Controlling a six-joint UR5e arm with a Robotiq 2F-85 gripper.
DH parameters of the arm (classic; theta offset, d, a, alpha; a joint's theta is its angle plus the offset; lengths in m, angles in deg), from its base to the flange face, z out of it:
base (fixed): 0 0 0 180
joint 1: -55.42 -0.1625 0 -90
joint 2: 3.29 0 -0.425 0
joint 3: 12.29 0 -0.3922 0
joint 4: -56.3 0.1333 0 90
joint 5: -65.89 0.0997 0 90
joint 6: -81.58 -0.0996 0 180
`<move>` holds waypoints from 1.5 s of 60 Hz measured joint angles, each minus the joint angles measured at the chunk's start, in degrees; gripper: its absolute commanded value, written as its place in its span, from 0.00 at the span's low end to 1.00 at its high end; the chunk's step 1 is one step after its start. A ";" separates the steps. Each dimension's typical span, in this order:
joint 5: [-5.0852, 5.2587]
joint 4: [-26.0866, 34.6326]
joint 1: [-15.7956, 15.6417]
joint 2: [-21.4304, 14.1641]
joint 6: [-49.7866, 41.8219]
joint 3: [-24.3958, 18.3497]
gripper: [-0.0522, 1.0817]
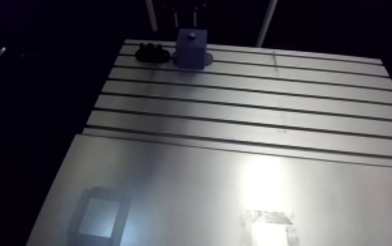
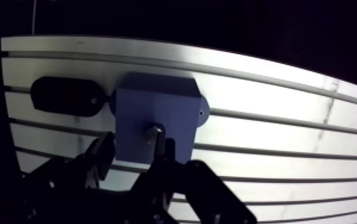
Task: Pick up the M10 bolt and insert it into the hex recess until seated.
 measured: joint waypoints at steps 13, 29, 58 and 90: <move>0.73 -0.17 0.39 0.01 -0.23 0.21 0.51; 0.87 -0.45 0.99 0.05 -1.14 0.30 0.52; 0.76 -0.51 1.28 0.12 -0.92 0.72 0.52; 0.61 -1.19 1.29 0.14 -0.75 1.60 0.53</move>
